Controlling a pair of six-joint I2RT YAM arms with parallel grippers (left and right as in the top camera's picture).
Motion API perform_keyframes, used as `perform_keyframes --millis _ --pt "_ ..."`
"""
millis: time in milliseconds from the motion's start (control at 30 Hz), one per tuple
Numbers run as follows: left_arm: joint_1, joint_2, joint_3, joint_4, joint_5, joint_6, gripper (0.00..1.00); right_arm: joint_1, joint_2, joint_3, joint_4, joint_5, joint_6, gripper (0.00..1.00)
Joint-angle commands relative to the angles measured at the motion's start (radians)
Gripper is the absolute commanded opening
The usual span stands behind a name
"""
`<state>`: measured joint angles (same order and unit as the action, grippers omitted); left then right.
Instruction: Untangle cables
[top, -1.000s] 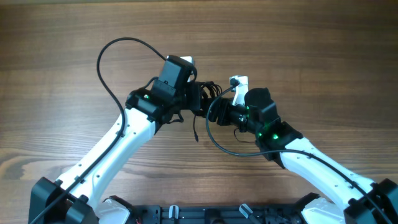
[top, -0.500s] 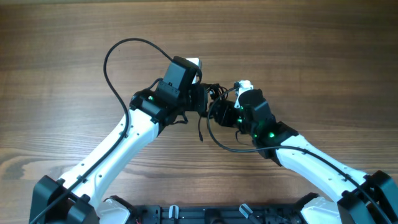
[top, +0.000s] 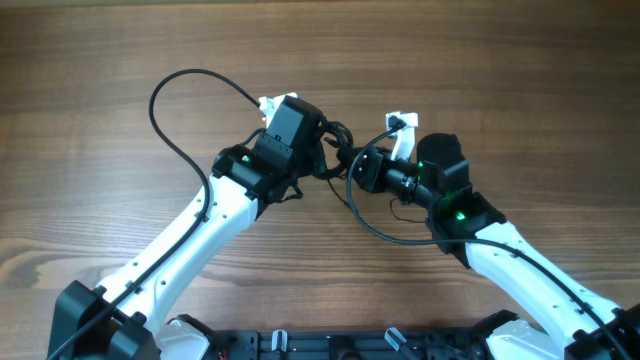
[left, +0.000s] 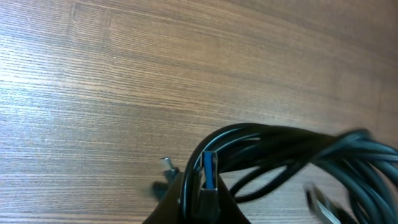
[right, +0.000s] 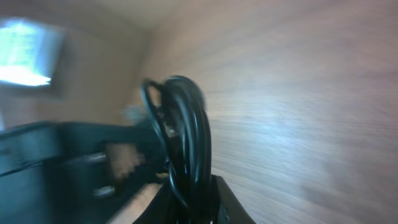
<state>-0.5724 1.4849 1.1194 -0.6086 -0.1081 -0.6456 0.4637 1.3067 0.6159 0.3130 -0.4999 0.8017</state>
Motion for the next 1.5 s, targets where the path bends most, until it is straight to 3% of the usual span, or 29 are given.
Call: perform_keyframes --millis 0,133,267,333,500,567,633,800,900,967,1033,1200,1300,1433,1467 --pt "0.014 -0.010 0.006 -0.004 -0.013 -0.045 0.04 -0.011 -0.027 0.006 0.051 -0.153 -0.015 0.04" --pt "0.014 -0.010 0.006 0.003 0.152 -0.035 0.04 -0.080 -0.021 0.006 0.080 -0.126 0.106 0.04" --pt "0.021 -0.011 0.006 0.053 0.401 0.102 0.04 -0.157 0.042 -0.001 0.084 0.061 0.371 0.04" --pt "0.035 -0.011 0.006 0.071 0.469 0.123 0.04 -0.159 0.074 -0.001 0.101 0.076 0.391 0.05" --pt "0.163 -0.011 0.006 0.100 0.617 0.130 0.04 -0.159 0.250 -0.001 0.094 0.078 0.509 0.19" --pt "0.213 -0.011 0.006 0.100 0.626 0.145 0.04 -0.159 0.283 -0.001 0.089 0.071 0.465 0.27" --pt "0.260 -0.011 0.006 0.098 0.623 0.212 0.04 -0.159 0.282 -0.001 0.090 0.047 0.322 0.44" --pt "0.282 -0.011 0.006 0.066 0.586 0.547 0.04 -0.173 0.233 0.002 0.098 -0.146 0.016 0.46" --pt "0.269 -0.011 0.006 0.067 0.587 0.655 0.04 -0.174 0.178 0.002 0.149 -0.261 0.004 0.47" --pt "0.246 -0.011 0.006 0.066 0.587 0.665 0.04 -0.172 0.178 0.002 0.286 -0.329 0.082 0.52" --pt "0.216 -0.011 0.006 0.063 0.595 0.665 0.04 -0.159 0.178 0.002 0.328 -0.274 0.088 0.62" --pt "0.147 -0.011 0.006 0.063 0.597 0.665 0.04 -0.153 0.180 0.002 0.149 -0.090 -0.011 0.57" --pt "0.147 -0.011 0.006 0.063 0.597 0.662 0.04 -0.153 0.180 0.002 0.142 -0.176 -0.014 0.40" --pt "0.147 -0.011 0.006 0.069 0.597 0.592 0.04 -0.153 0.180 -0.001 0.137 -0.250 -0.059 0.41" --pt "0.147 -0.011 0.006 0.069 0.597 0.562 0.04 -0.153 0.180 -0.001 0.134 -0.261 -0.094 0.48"
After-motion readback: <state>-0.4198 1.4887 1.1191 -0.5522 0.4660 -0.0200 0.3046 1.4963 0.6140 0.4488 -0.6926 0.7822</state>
